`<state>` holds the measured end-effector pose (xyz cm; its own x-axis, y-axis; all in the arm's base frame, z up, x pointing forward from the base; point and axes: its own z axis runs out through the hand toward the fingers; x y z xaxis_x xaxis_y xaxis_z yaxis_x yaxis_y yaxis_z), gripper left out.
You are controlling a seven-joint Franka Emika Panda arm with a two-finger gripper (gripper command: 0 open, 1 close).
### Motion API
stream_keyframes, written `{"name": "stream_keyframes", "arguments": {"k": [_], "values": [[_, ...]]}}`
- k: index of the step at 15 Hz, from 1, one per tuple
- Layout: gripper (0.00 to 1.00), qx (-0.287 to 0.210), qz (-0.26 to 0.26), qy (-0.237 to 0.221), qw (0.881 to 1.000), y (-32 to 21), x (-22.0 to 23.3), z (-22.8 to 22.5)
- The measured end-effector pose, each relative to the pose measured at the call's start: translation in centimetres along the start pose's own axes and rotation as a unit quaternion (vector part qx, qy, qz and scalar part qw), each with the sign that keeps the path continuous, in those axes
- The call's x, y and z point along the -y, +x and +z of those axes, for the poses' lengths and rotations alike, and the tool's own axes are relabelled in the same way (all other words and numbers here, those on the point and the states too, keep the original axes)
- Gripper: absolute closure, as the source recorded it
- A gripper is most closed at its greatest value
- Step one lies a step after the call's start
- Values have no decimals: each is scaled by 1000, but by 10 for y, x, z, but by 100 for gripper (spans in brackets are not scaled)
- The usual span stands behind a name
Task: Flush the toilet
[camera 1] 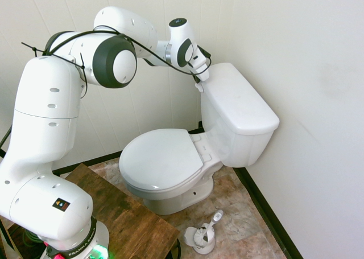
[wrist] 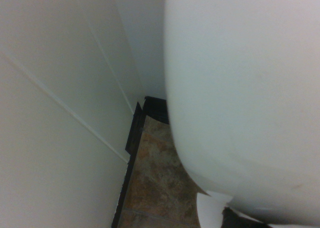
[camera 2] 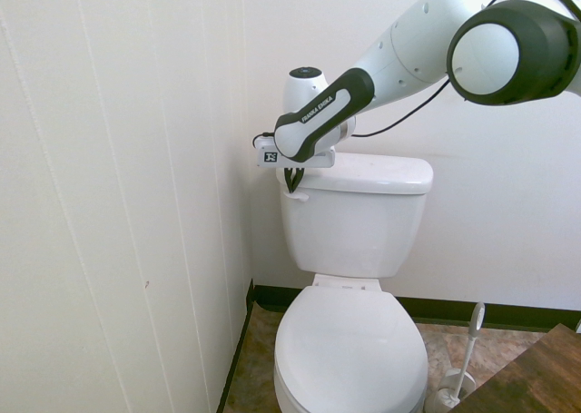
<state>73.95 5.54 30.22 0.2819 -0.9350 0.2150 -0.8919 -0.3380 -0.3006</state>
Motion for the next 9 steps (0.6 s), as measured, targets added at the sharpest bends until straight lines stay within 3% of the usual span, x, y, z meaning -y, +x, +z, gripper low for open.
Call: {"name": "stream_keyframes", "arguments": {"k": [9], "values": [[100,-4,39,-21,999,2,2,24]]}}
